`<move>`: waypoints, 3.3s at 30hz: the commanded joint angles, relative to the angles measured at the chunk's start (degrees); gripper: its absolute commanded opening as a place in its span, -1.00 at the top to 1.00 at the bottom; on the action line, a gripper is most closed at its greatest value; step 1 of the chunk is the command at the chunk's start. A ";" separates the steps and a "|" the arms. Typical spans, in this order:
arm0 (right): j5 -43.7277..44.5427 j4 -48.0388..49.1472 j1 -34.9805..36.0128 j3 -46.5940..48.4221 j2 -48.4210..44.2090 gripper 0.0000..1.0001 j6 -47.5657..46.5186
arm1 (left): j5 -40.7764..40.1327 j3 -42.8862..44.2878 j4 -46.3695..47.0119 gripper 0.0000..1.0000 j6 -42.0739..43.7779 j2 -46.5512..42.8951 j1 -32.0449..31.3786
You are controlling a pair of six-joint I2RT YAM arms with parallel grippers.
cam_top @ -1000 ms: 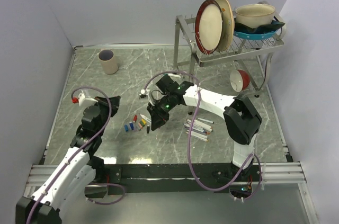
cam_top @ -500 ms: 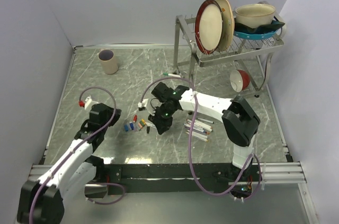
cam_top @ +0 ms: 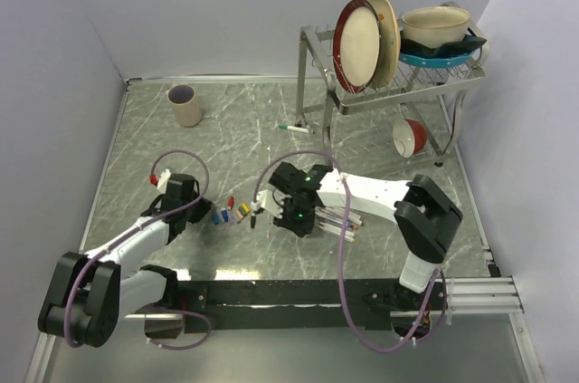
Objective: Open the pen caps
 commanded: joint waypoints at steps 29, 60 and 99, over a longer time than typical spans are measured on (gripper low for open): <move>11.25 0.50 -3.63 -10.07 -6.80 0.85 -0.60 | 1.46 7.76 -8.56 -0.37 3.23 -14.31 0.26; 11.16 3.67 -2.23 -13.76 -6.28 0.45 3.44 | 2.96 9.26 -10.93 -0.55 4.99 -20.64 0.26; -9.39 4.98 -15.40 -12.27 -40.19 0.00 -5.52 | 13.86 23.65 4.72 -0.61 17.80 12.03 -4.38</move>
